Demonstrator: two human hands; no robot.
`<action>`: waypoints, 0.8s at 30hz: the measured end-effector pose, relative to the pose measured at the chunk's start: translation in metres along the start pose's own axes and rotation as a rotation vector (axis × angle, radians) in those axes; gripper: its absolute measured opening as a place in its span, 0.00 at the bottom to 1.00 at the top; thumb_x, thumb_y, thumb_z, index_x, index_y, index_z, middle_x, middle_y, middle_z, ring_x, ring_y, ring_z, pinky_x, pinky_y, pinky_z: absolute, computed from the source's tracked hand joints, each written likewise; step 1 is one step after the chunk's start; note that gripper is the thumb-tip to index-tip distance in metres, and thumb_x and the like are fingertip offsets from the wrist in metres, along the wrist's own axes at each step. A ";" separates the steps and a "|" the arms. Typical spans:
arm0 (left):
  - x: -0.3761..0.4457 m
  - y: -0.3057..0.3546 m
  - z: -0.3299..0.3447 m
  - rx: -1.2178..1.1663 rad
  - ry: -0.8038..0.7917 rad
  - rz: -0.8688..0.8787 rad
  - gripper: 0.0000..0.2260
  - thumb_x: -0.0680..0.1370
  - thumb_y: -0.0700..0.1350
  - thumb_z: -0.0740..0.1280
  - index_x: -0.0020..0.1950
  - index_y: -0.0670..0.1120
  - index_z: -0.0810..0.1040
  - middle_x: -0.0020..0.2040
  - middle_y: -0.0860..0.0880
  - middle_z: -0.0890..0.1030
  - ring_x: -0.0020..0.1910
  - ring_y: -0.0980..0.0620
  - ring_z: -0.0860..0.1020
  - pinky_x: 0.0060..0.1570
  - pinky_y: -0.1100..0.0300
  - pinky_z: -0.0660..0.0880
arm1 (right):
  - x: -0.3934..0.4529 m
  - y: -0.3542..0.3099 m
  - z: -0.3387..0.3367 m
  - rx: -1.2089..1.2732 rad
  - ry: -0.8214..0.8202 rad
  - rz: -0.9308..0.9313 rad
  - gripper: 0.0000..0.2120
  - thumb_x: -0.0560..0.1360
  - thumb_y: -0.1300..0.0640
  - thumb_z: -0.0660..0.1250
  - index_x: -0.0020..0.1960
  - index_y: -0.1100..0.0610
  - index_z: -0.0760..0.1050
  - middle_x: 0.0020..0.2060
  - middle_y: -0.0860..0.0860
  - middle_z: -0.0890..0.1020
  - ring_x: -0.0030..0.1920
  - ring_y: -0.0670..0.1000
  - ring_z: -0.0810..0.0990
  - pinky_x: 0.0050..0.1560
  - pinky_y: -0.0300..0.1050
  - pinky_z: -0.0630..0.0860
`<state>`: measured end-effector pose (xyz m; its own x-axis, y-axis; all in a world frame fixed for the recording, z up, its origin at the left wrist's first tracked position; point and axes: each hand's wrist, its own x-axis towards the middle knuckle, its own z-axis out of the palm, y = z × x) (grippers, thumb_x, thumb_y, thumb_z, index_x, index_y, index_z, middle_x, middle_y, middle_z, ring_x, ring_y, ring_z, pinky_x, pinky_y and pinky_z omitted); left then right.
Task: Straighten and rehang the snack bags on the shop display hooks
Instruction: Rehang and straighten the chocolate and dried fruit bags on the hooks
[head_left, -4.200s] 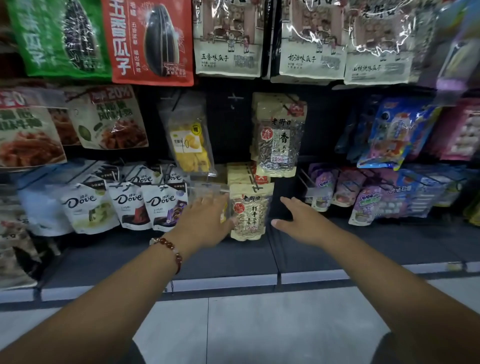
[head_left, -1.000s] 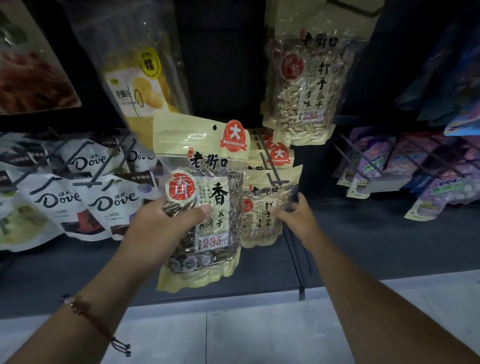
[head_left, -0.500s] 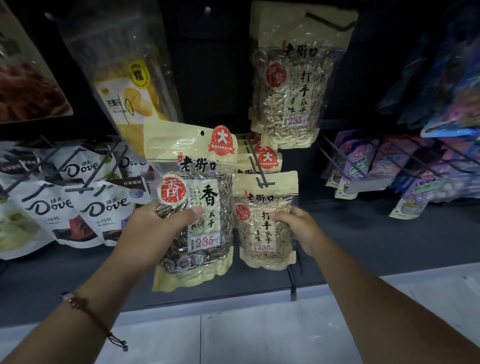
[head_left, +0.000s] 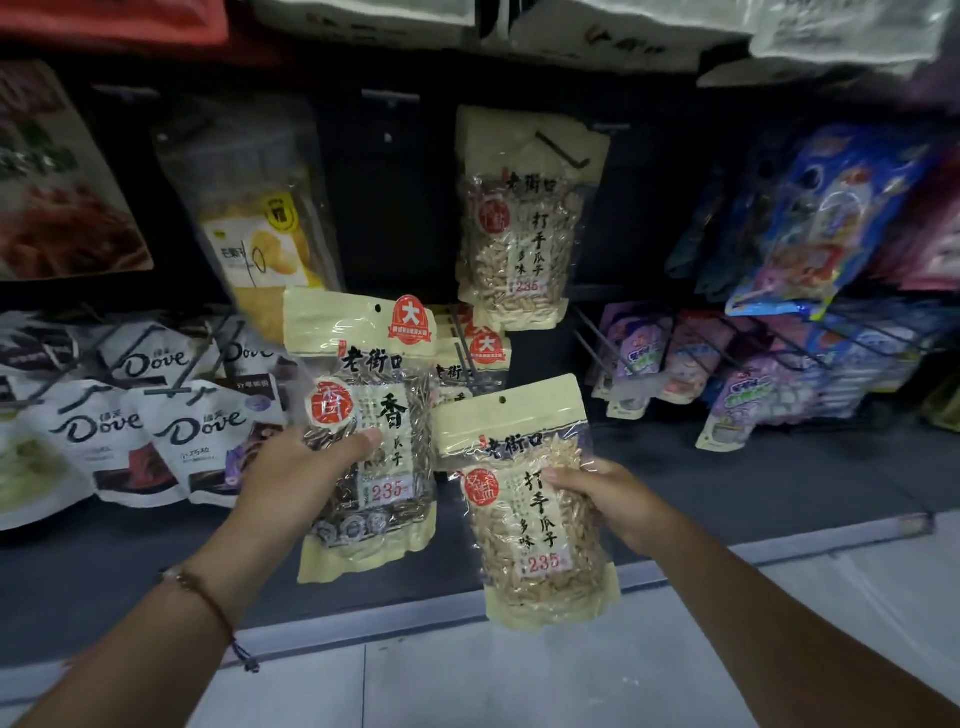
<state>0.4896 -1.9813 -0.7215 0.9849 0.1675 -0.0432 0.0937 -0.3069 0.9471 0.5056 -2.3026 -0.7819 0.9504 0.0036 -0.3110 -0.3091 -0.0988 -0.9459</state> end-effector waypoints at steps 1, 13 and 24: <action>-0.004 0.002 0.000 -0.013 -0.002 0.005 0.13 0.70 0.57 0.76 0.50 0.51 0.82 0.43 0.55 0.86 0.47 0.49 0.82 0.55 0.49 0.77 | -0.010 -0.004 -0.004 0.014 -0.010 -0.012 0.23 0.65 0.50 0.77 0.56 0.61 0.81 0.50 0.57 0.85 0.54 0.58 0.84 0.64 0.56 0.74; -0.027 0.036 0.015 -0.244 0.065 0.130 0.34 0.65 0.67 0.75 0.68 0.56 0.74 0.55 0.57 0.82 0.55 0.52 0.80 0.55 0.52 0.76 | -0.070 -0.078 -0.031 0.308 0.179 -0.211 0.24 0.65 0.48 0.74 0.57 0.59 0.80 0.49 0.54 0.86 0.51 0.53 0.85 0.59 0.51 0.76; -0.023 0.061 0.026 -0.457 0.063 0.146 0.12 0.73 0.54 0.73 0.53 0.54 0.77 0.49 0.62 0.76 0.51 0.58 0.76 0.51 0.57 0.71 | -0.036 -0.162 -0.036 0.301 0.156 -0.262 0.27 0.65 0.46 0.75 0.60 0.60 0.79 0.53 0.59 0.84 0.53 0.58 0.84 0.58 0.54 0.78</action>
<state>0.4763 -2.0285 -0.6714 0.9709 0.2145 0.1063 -0.1320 0.1092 0.9852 0.5225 -2.3228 -0.6137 0.9847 -0.1631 -0.0607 -0.0307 0.1804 -0.9831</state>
